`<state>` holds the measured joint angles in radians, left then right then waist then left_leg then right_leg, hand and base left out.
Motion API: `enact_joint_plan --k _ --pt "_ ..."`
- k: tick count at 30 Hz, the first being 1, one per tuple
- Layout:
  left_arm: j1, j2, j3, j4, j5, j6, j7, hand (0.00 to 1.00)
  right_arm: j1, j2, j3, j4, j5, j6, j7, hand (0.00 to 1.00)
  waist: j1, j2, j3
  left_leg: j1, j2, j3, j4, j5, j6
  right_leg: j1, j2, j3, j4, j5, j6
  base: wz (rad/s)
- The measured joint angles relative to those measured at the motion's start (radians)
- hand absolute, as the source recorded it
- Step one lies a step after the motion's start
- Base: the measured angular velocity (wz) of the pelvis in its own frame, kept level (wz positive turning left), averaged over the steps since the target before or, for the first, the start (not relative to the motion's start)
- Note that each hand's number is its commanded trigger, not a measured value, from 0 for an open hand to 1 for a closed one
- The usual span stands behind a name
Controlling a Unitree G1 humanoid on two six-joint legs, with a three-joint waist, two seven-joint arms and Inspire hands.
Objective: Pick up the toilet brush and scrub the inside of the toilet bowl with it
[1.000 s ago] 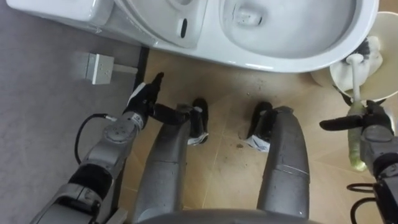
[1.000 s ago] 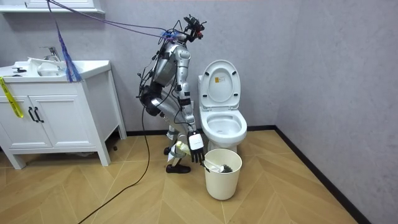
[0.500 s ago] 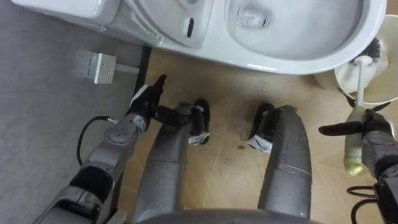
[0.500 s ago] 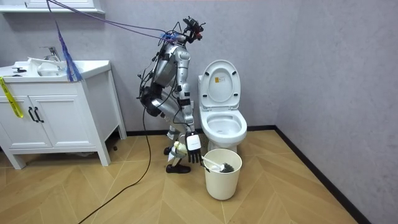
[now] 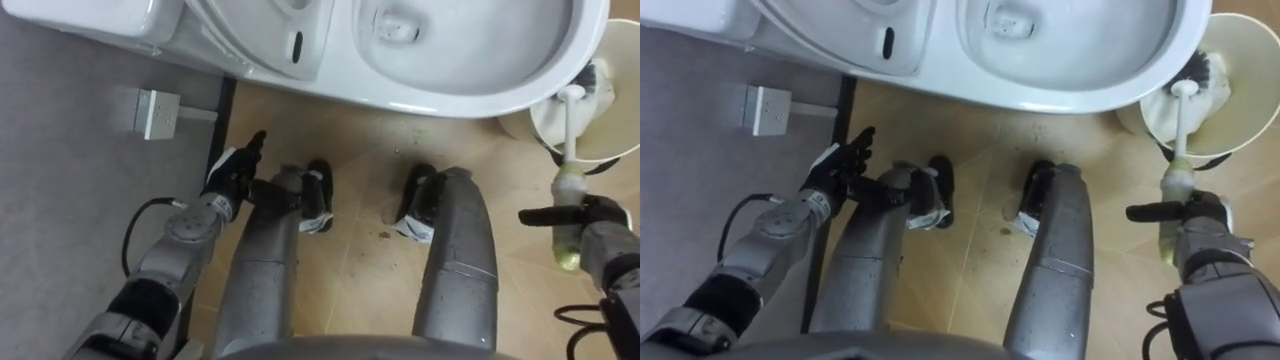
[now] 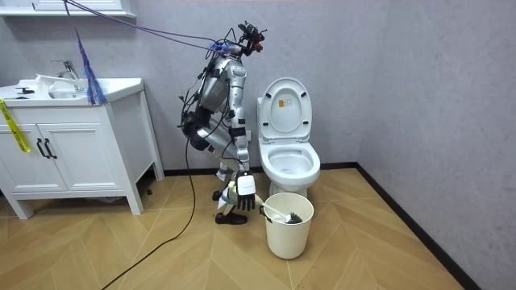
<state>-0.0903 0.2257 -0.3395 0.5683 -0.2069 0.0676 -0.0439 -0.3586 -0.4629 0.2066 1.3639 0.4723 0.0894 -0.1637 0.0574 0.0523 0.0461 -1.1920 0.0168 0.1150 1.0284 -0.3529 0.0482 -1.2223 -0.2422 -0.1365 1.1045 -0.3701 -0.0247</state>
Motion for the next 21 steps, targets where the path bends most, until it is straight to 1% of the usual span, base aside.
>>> enact_joint_plan --k 2,4,6,10,13,17,21 --pt "0.001 -0.002 -0.002 0.000 0.000 0.002 0.005 0.00 0.003 0.000 0.000 0.000 0.034 -0.001 0.008 1.00 0.001 0.000 0.0000 0.003 0.003 0.006 0.000 0.000 0.000 0.000 0.000 0.001 0.002 0.000 0.000 0.00" --pt "0.001 -0.004 -0.002 0.000 0.002 0.008 0.006 0.00 0.003 0.001 -0.001 0.000 0.076 -0.001 0.018 1.00 0.002 0.001 -0.0007 0.004 -0.003 0.006 0.002 0.000 0.000 0.000 0.000 0.002 0.004 0.000 -0.001 0.00" --pt "0.001 -0.004 -0.001 -0.001 0.001 0.012 0.006 0.00 0.008 0.003 -0.002 0.000 0.132 0.005 0.037 1.00 0.003 0.001 -0.0009 0.003 -0.003 0.004 0.007 0.000 0.000 0.002 0.000 0.000 0.007 0.001 -0.001 0.00" --pt "0.002 -0.004 -0.002 -0.001 0.001 0.013 0.007 0.00 0.016 0.010 -0.003 0.000 0.195 0.012 0.047 1.00 0.002 0.002 -0.0012 0.011 -0.004 0.000 0.011 0.000 0.000 0.014 -0.001 -0.003 0.006 0.001 -0.002 0.00" --pt "0.004 -0.005 -0.004 -0.001 -0.002 0.013 0.007 0.00 0.017 0.019 -0.003 0.003 0.237 0.017 0.051 1.00 0.001 0.002 -0.0016 0.021 -0.007 -0.002 0.010 0.000 0.000 0.026 -0.002 -0.003 0.003 0.002 0.000 0.00" --pt "0.006 -0.005 -0.005 -0.001 -0.007 0.015 0.007 0.00 0.023 0.038 -0.003 0.003 0.281 0.019 0.046 1.00 0.002 0.004 -0.0026 0.030 -0.007 -0.009 0.000 0.001 0.000 0.040 0.005 -0.007 -0.014 0.007 0.005 0.00" --pt "0.010 -0.004 -0.003 0.000 -0.007 0.016 0.015 0.00 0.038 0.038 -0.003 0.004 0.314 0.021 0.039 1.00 0.004 0.006 -0.0039 0.067 -0.007 -0.010 -0.026 0.003 0.003 0.084 0.007 -0.017 -0.047 0.012 0.011 0.00"
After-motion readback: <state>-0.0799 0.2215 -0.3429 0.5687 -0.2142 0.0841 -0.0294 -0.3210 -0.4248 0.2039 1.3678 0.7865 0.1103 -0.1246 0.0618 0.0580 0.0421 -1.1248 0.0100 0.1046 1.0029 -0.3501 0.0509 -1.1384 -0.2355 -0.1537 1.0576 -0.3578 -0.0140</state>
